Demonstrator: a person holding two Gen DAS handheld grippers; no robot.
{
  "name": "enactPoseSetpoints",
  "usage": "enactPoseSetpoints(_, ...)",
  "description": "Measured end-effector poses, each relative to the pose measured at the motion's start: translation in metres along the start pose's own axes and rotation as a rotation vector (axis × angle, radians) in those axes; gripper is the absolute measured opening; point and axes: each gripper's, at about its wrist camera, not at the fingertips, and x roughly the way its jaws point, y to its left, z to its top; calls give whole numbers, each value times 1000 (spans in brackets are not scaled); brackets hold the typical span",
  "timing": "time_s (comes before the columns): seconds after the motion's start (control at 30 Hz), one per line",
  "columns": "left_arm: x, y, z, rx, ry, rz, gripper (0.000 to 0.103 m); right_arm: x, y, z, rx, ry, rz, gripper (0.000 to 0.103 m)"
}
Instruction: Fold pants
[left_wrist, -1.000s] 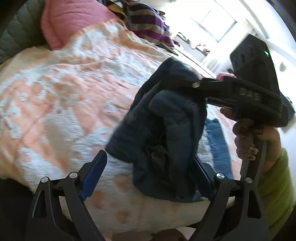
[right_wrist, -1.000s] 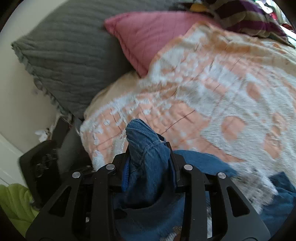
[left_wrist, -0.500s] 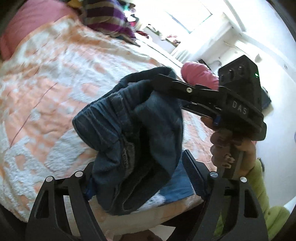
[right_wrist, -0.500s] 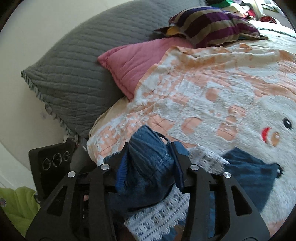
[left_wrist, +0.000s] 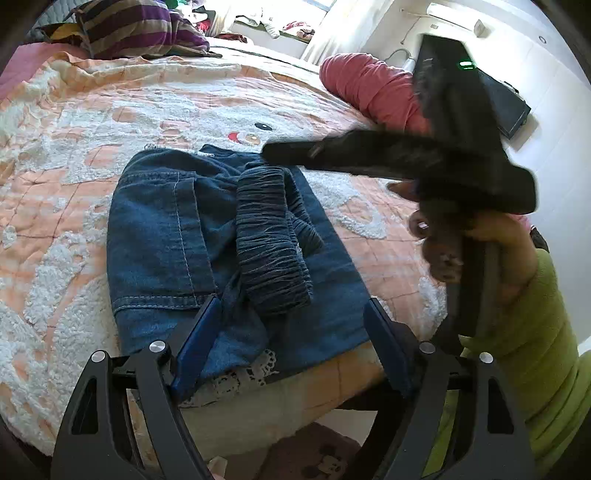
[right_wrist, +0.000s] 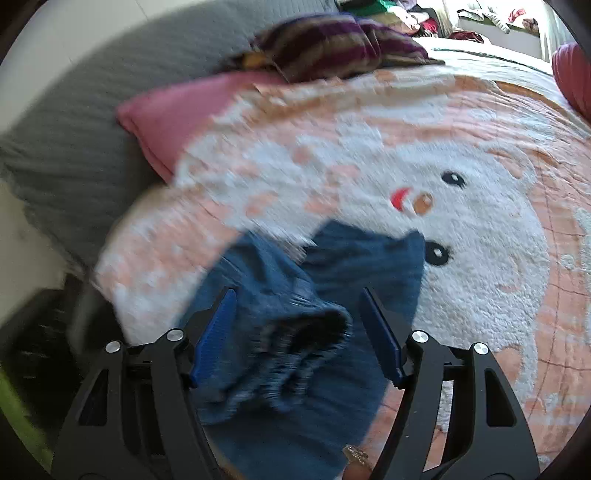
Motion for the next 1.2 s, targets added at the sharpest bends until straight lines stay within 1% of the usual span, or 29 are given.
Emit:
enactPoseSetpoints(0.03,1,0,-2,3,4,3,77,9,0,-3,-24,27,-62,56)
enactPoseSetpoints(0.1,-1,-2,-9,11,7,4,79,20,-4,-9,-33,63,-131,56)
enactPoseSetpoints(0.2,-10,-5,-12,13,1,-7,80,23,-12,-15,-10,73,-161,56)
enactPoseSetpoints(0.23,-17,-4,-13,5,-9,-23,82,19,-13,-16,-9,60,-157,56)
enactPoseSetpoints(0.27,-23,-3,-12,4,-21,-25,83,13,-14,-17,-2,42,-140,56)
enactPoseSetpoints(0.3,-31,-2,-10,9,-38,-14,87,4,-15,-17,16,10,-107,58)
enactPoseSetpoints(0.33,-38,0,-8,17,-56,9,88,-4,-15,-17,24,-9,-93,62)
enactPoseSetpoints(0.4,-49,3,-4,32,-80,63,94,-21,-16,-18,28,-58,-105,66)
enactPoseSetpoints(0.47,-55,6,1,41,-89,109,95,-32,-14,-20,26,-88,-113,69)
enactPoseSetpoints(0.5,-58,9,3,43,-93,131,96,-39,-12,-20,25,-105,-113,74)
enactPoseSetpoints(0.6,-62,12,11,31,-104,156,98,-59,-3,-29,-3,-164,-106,77)
enactPoseSetpoints(0.7,-64,18,15,33,-102,195,98,-74,10,-39,-51,-198,-107,81)
enactPoseSetpoints(0.87,-61,27,21,23,-89,214,98,-87,35,-59,-152,-205,-103,83)
enactPoseSetpoints(1.0,-49,41,27,0,-65,228,98,-86,59,-77,-259,-176,-91,83)
enactPoseSetpoints(1.13,-37,57,38,-19,-44,231,96,-73,91,-94,-403,-115,-41,83)
enactPoseSetpoints(1.17,-35,61,41,-26,-40,231,94,-69,100,-97,-437,-102,-38,83)
enactPoseSetpoints(1.2,-33,65,45,-33,-39,226,77,-65,107,-100,-469,-94,-38,81)
